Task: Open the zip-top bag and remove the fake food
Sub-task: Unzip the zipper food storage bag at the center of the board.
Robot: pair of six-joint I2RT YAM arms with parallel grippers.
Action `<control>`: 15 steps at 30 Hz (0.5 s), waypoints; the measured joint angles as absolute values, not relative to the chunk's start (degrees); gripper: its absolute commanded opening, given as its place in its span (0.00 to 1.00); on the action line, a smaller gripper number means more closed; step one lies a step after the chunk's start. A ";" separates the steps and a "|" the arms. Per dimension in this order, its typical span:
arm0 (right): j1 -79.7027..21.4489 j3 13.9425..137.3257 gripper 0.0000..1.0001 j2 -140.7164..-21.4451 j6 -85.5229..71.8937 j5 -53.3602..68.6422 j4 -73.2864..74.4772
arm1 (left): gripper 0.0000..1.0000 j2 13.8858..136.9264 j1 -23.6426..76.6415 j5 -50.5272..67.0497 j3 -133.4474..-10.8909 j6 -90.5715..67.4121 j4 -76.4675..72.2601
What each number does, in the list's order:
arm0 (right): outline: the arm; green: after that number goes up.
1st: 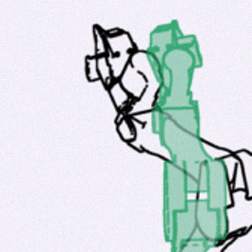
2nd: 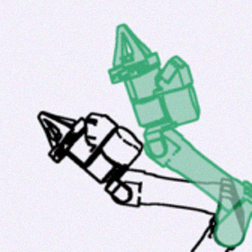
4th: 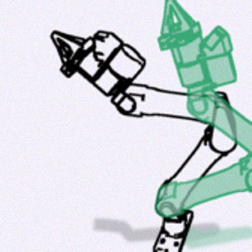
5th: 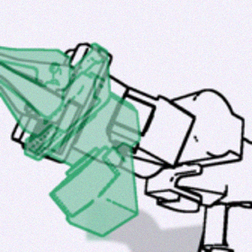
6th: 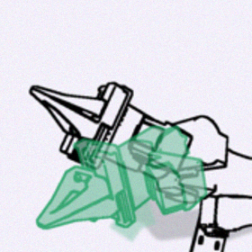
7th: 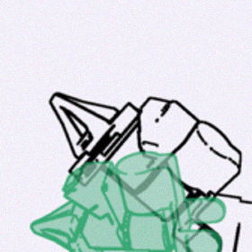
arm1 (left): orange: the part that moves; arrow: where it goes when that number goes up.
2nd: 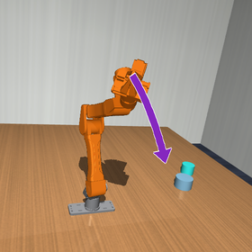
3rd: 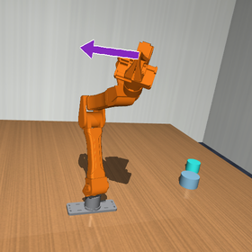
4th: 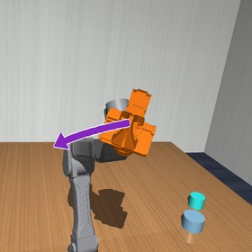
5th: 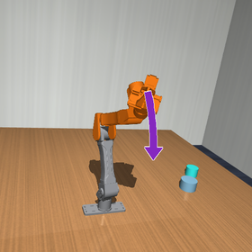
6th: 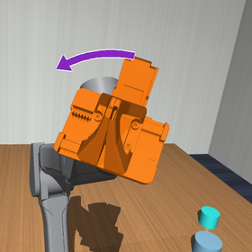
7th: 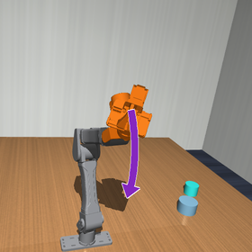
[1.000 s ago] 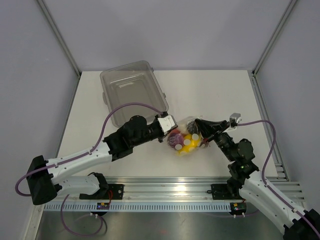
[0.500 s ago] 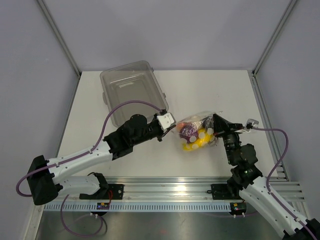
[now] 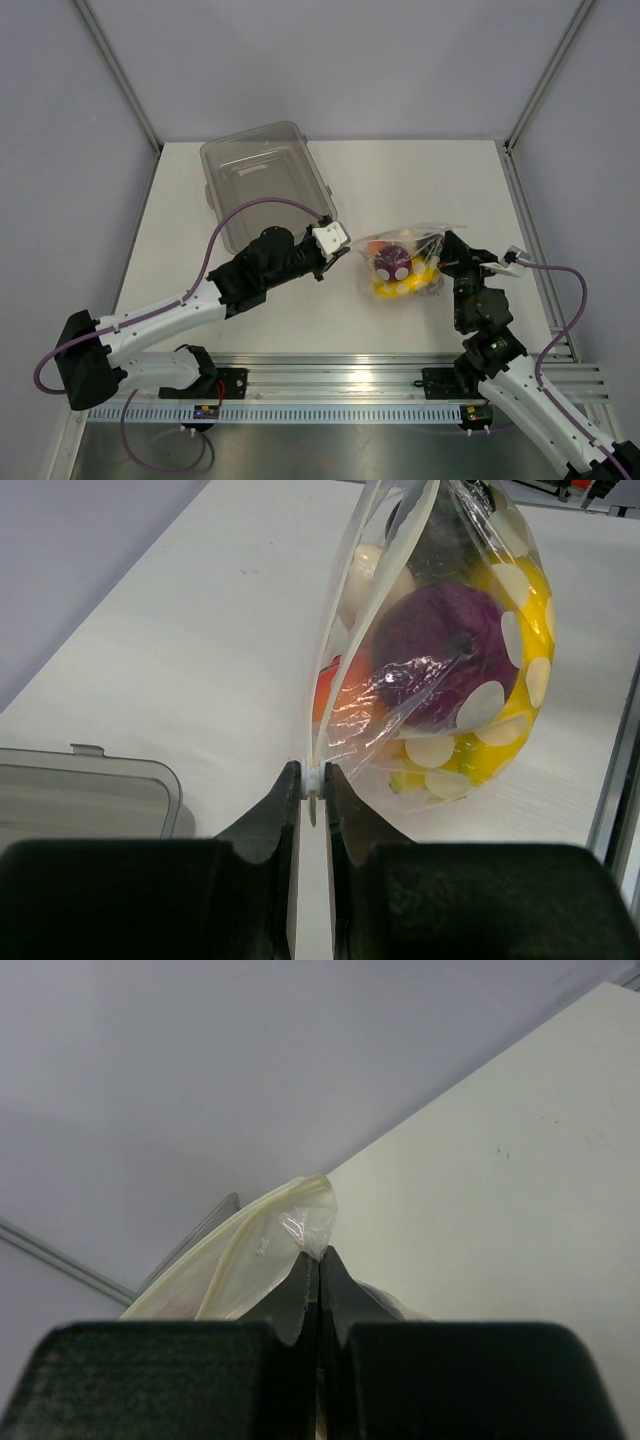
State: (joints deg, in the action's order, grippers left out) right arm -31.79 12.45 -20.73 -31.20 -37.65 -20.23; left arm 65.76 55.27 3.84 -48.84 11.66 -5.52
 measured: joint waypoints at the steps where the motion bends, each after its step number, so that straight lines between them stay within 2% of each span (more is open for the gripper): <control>1: -31.79 12.45 0.00 -20.78 -31.24 -37.98 -20.18 | 0.00 65.87 55.18 3.84 -48.84 11.57 -5.43; 7: -31.77 12.86 0.00 -25.06 -30.33 -36.93 -20.69 | 0.00 66.24 54.94 2.72 -48.84 11.51 -4.75; 9: -31.77 13.78 0.03 -28.38 -29.58 -35.38 -20.64 | 0.00 66.48 54.78 2.09 -48.84 11.51 -4.40; 11: -31.77 14.96 0.21 -31.46 -28.84 -33.30 -20.75 | 0.00 66.76 54.72 1.17 -48.84 11.51 -4.32; 13: -31.77 15.75 0.45 -33.36 -27.83 -31.31 -20.73 | 0.00 67.00 54.54 0.12 -48.84 11.51 -4.32; 15: -31.77 15.99 0.53 -33.76 -26.41 -29.50 -20.71 | 0.00 67.02 54.50 -0.93 -48.84 11.53 -4.40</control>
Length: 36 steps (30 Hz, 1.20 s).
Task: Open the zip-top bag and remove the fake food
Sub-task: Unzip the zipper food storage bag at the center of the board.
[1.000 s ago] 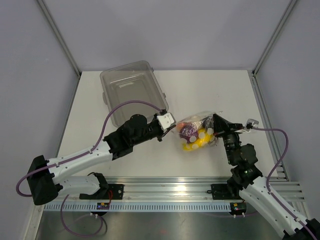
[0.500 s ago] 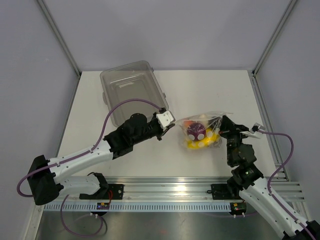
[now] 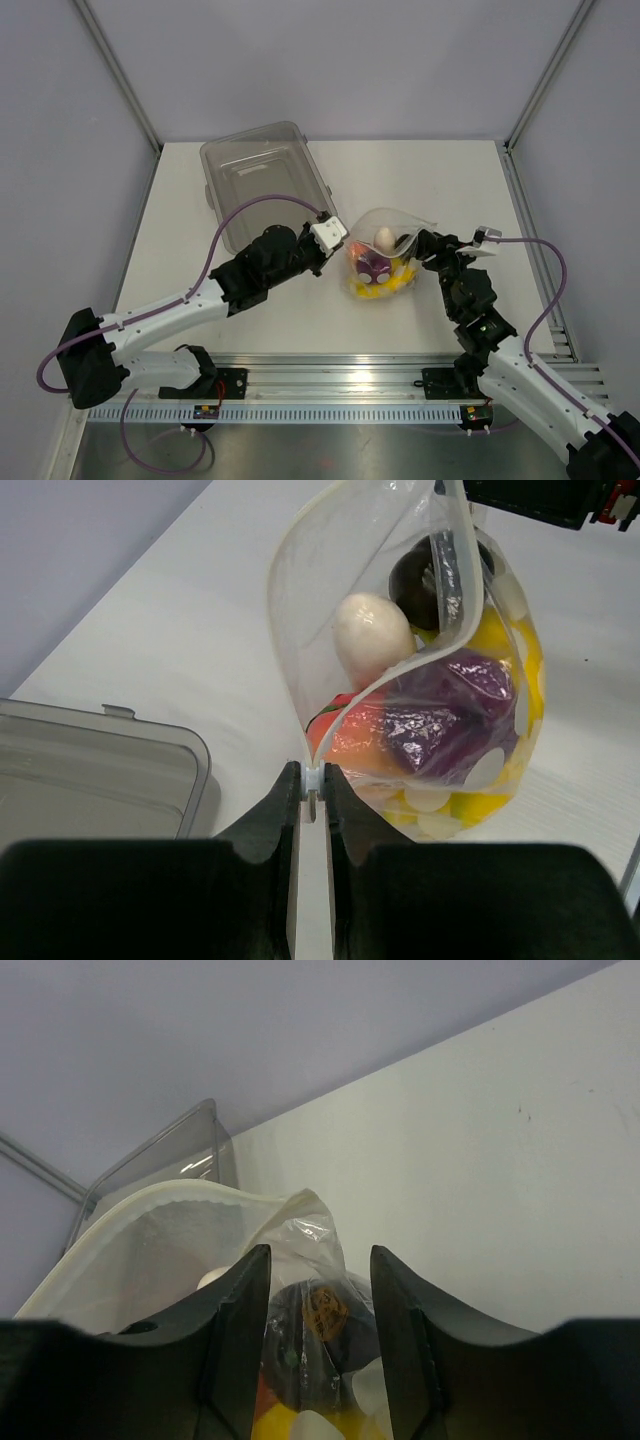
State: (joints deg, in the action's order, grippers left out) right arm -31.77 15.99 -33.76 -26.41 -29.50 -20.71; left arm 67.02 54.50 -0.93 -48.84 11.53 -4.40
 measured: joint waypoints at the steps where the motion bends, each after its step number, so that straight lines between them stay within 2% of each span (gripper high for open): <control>1: -31.77 16.23 0.55 -33.69 -25.80 -28.77 -20.67 | 0.00 67.00 54.50 -1.45 -48.82 11.53 -4.58; 11: -31.73 16.73 0.65 -27.16 -23.70 -26.17 -20.64 | 0.00 64.73 54.41 -2.22 -45.19 12.16 -7.73; 14: -31.73 16.99 0.78 -26.17 -23.86 -25.96 -20.05 | 0.00 63.96 54.41 -1.89 -44.58 12.21 -8.29; 18: -31.73 21.45 0.87 -28.73 -25.58 -25.85 -14.70 | 0.00 63.81 54.41 -1.72 -44.49 12.19 -8.58; 22: -31.73 30.92 0.90 -35.57 -30.72 -26.61 -6.31 | 0.00 63.83 54.41 -1.72 -44.49 12.16 -8.60; 25: -31.73 35.83 0.91 -38.85 -34.74 -27.33 -0.47 | 0.00 63.86 54.41 -1.74 -44.49 12.14 -8.58; 30: -31.73 37.17 0.89 -38.46 -39.07 -27.88 7.20 | 0.00 64.14 54.41 -1.83 -44.49 11.94 -8.58; 34: -31.73 38.89 0.84 -38.37 -40.29 -28.71 13.28 | 0.00 64.69 54.41 -2.22 -44.53 11.73 -8.64; 36: -31.73 39.68 0.78 -38.17 -40.16 -28.84 14.44 | 0.00 64.88 54.41 -2.28 -44.53 11.62 -8.64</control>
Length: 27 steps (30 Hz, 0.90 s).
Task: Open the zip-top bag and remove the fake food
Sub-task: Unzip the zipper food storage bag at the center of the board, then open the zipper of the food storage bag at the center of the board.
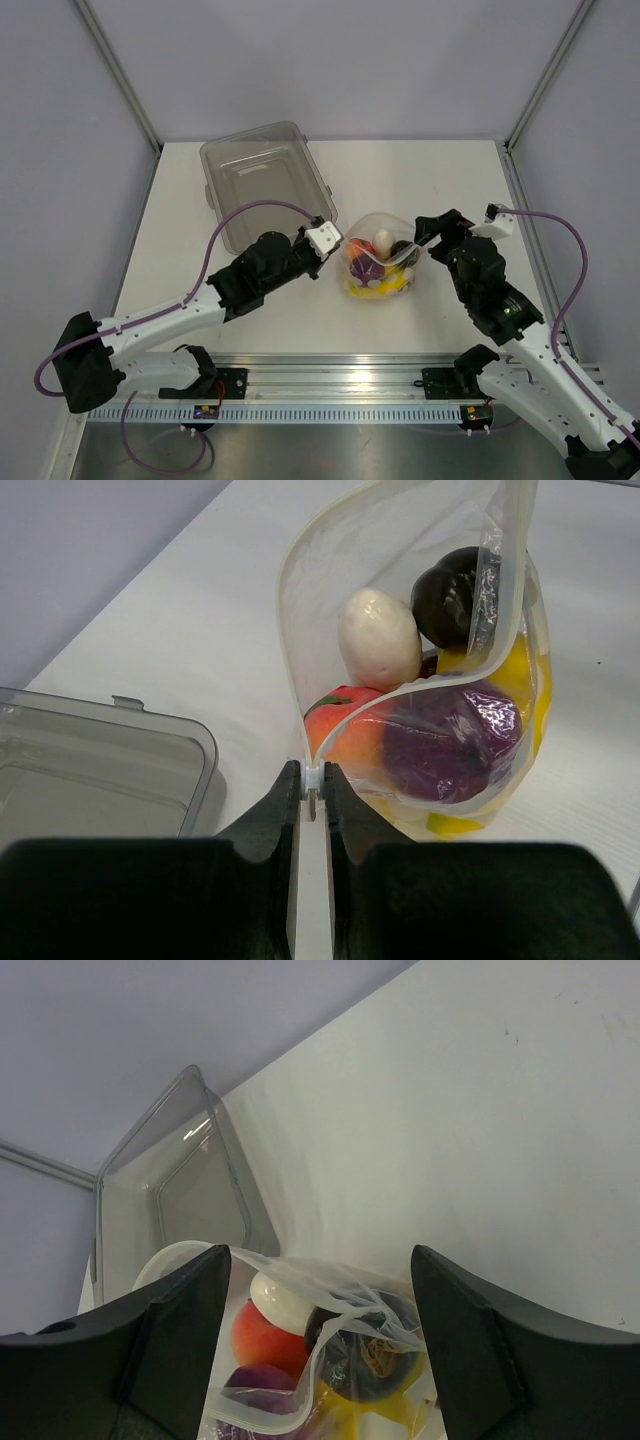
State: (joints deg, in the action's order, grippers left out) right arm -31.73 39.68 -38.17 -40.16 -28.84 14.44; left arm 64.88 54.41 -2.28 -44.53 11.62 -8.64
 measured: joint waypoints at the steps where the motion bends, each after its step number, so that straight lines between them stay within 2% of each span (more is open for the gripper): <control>1: -31.73 39.77 0.76 -37.93 -39.79 -28.80 14.52 | 0.00 64.97 54.41 -2.35 -44.53 11.53 -8.64; 3: -31.73 39.77 0.71 -37.43 -38.59 -28.29 14.59 | 0.00 65.01 54.41 -2.39 -44.53 11.51 -8.64; 11: -31.70 39.77 0.69 -39.48 -29.04 -20.73 11.11 | 0.00 65.01 54.41 -2.39 -44.62 11.46 -8.62; 18: -31.68 40.32 0.68 -47.37 -21.71 -13.89 7.31 | 0.00 64.99 54.41 -2.44 -44.62 11.51 -8.67; 20: -31.68 40.91 0.65 -50.41 -20.38 -12.69 7.20 | 0.00 64.99 54.41 -2.61 -44.62 11.53 -8.69; 21: -31.68 41.04 0.58 -51.44 -19.90 -12.23 7.20 | 0.00 64.99 54.41 -2.81 -44.60 11.53 -8.71; 24: -31.66 41.06 0.48 -52.01 -18.94 -10.74 7.42 | 0.00 64.97 54.41 -3.77 -44.38 11.53 -9.17; 27: -31.66 41.06 0.40 -50.26 -18.52 -8.60 7.62 | 0.00 64.97 54.41 -5.58 -43.94 11.55 -10.11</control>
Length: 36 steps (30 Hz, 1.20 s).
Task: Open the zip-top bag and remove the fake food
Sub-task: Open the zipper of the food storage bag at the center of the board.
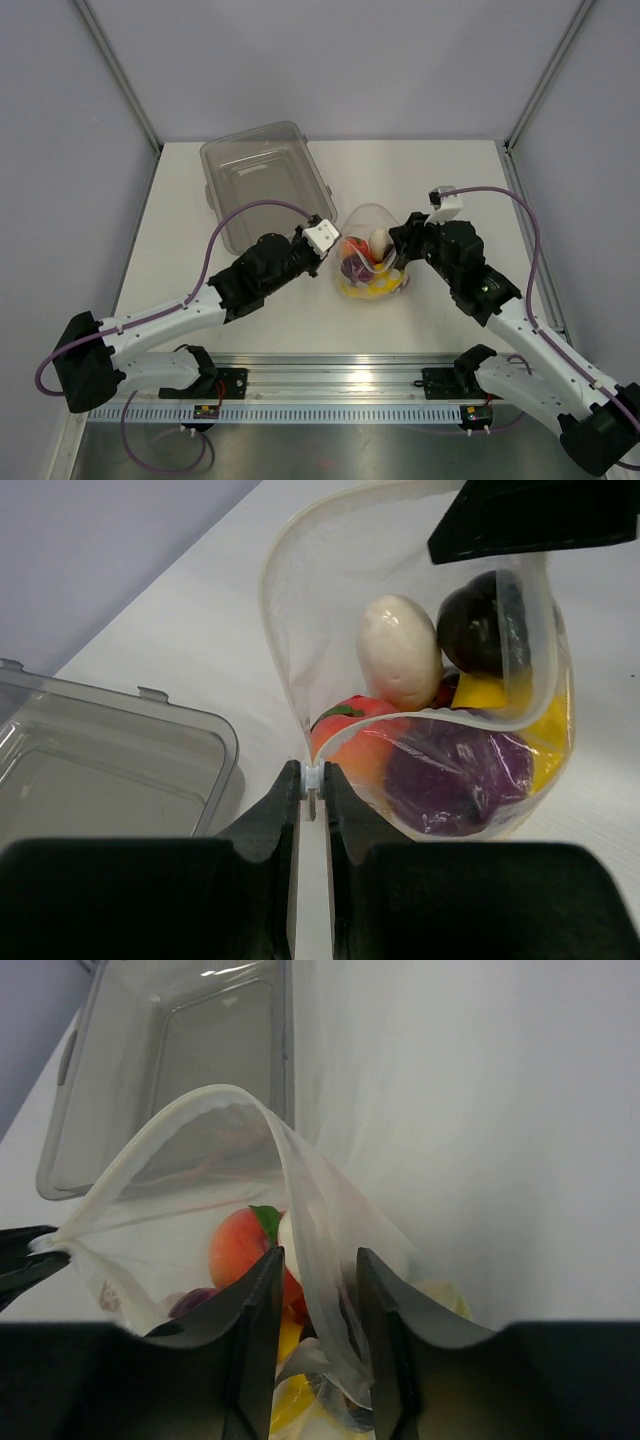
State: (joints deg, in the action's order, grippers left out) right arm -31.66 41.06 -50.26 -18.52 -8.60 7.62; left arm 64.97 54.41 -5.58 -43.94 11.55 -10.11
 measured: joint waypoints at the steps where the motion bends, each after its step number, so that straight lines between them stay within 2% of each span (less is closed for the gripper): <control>1: -31.66 41.04 0.38 -49.41 -18.44 -7.55 7.60 | 0.00 64.97 54.41 -6.42 -43.66 11.57 -10.59; 4: -31.66 40.91 0.39 -46.61 -18.09 -3.46 7.03 | 0.00 64.99 54.33 -7.94 -42.41 12.16 -12.86; 8: -31.66 40.14 0.52 -44.91 -17.54 2.33 4.62 | 0.00 66.54 53.84 -9.32 -41.58 13.06 -15.94; 18: -31.66 40.23 0.56 -45.15 -15.49 3.86 4.99 | 0.00 68.03 53.39 -9.69 -39.07 15.66 -21.80; 23: -31.66 42.46 0.56 -49.39 -14.46 0.64 6.31 | 0.00 67.68 53.39 -9.65 -38.33 16.43 -23.11; 26: -31.66 43.44 0.44 -52.05 -13.78 -1.54 6.28 | 0.00 66.32 53.39 -9.34 -37.39 16.49 -23.66; 27: -31.66 43.62 0.27 -52.80 -13.63 -2.35 6.26 | 0.00 65.87 53.39 -9.21 -37.06 16.49 -23.73; 30: -31.66 44.14 0.10 -54.43 -13.74 -4.38 6.46 | 0.00 64.45 53.39 -8.75 -36.21 16.45 -23.73; 31: -31.66 44.49 0.01 -54.89 -13.89 -5.13 6.74 | 0.00 64.05 53.39 -8.60 -36.03 16.43 -23.68; 33: -31.66 44.88 0.00 -55.24 -14.37 -6.28 6.81 | 0.02 63.48 53.39 -8.23 -35.94 16.12 -23.64; 36: -31.66 44.88 0.00 -54.87 -15.31 -8.91 6.94 | 0.15 63.09 53.39 -7.90 -35.94 15.46 -23.57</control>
